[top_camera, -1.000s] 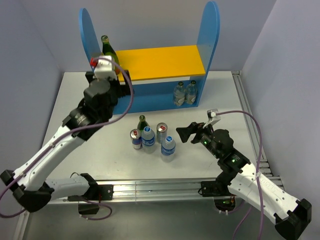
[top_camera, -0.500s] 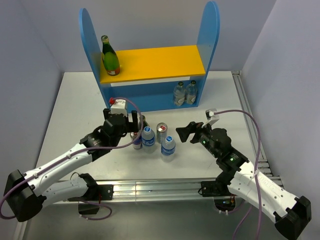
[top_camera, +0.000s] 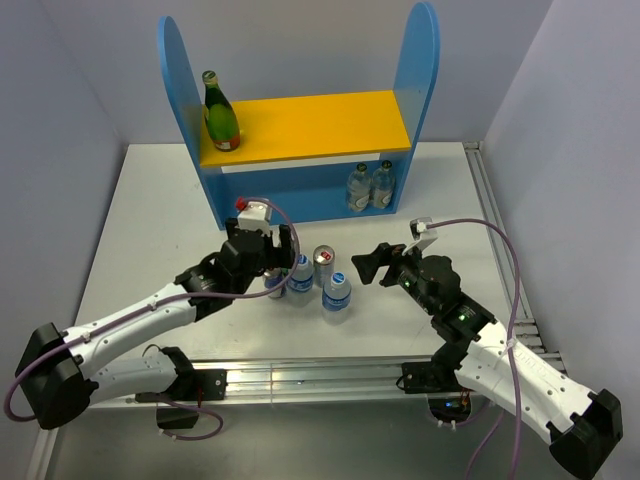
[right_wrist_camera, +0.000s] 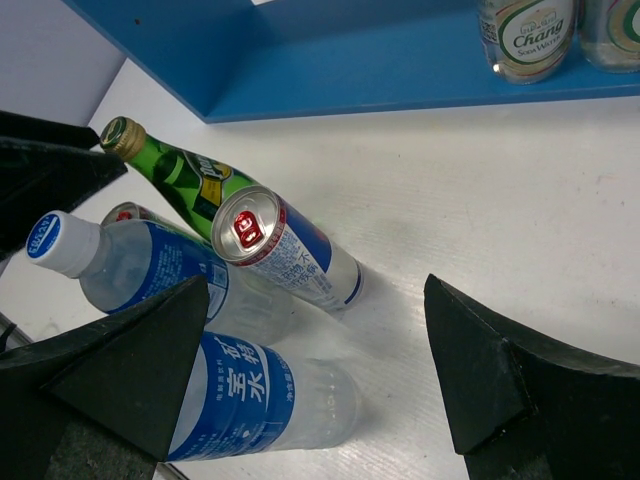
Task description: Place and organize the beverage onto the shelf
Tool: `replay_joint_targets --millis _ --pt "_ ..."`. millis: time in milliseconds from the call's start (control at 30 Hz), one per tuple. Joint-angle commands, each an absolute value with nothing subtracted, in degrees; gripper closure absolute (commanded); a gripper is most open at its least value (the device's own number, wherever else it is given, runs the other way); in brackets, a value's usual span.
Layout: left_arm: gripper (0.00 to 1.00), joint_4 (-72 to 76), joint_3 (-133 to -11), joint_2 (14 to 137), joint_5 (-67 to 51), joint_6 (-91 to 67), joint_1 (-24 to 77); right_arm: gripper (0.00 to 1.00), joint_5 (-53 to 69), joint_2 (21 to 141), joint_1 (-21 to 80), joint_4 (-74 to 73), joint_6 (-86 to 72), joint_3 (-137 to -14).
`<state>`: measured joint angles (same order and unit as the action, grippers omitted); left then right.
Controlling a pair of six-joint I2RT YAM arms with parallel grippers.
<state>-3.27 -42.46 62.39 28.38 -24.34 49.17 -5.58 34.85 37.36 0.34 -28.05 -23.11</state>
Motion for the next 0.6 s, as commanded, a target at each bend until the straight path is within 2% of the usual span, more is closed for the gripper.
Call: replay_joint_targets --millis 0,433,533,567 --pt "0.05 -1.33 -43.68 62.58 29.09 -25.4 51.32 0.05 -6.5 34.72 37.7 2.11 -28.04 -23.91" --pt "0.08 5.18 -43.85 69.6 36.29 -26.72 52.29 0.05 -6.33 34.72 37.62 2.64 -28.12 -23.38" --pt "0.14 5.28 -44.82 71.62 38.75 -27.51 52.21 0.05 -6.24 34.72 37.62 2.64 -28.12 -23.47" --pt "0.23 5.71 -44.91 71.89 39.37 -27.6 52.29 0.05 -6.24 34.72 37.62 2.64 -28.12 -23.38"
